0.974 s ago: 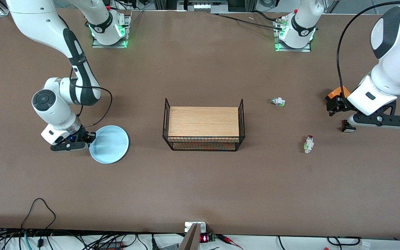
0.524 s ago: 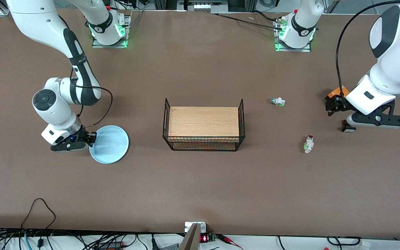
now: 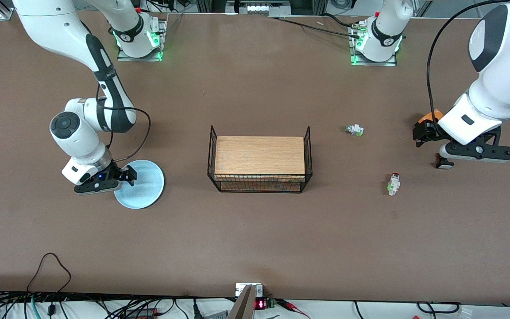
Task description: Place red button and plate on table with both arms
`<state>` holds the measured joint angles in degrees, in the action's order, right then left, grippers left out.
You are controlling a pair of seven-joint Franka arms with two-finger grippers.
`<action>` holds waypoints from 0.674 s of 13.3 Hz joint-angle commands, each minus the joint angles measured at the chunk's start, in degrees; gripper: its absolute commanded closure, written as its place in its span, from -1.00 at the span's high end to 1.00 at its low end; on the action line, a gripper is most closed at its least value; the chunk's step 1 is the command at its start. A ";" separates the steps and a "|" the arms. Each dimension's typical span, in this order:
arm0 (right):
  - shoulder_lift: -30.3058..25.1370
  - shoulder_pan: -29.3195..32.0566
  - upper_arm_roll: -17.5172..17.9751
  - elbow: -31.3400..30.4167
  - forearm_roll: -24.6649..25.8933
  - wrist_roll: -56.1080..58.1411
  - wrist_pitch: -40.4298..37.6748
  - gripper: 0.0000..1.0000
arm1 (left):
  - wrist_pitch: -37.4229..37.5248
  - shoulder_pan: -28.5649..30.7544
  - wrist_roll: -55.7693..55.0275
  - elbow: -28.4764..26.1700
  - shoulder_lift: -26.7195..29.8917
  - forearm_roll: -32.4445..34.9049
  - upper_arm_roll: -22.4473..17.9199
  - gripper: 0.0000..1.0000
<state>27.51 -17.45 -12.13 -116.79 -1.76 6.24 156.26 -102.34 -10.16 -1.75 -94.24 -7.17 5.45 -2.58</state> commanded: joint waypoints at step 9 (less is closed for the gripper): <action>-8.16 2.78 1.67 23.79 4.05 5.01 -48.65 1.00 | 2.40 -0.03 1.49 1.70 0.32 -1.58 0.38 1.00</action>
<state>20.83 -15.85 -11.21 -95.66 1.35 10.14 113.20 -101.27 -10.16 -1.75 -93.55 -7.13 5.45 -2.14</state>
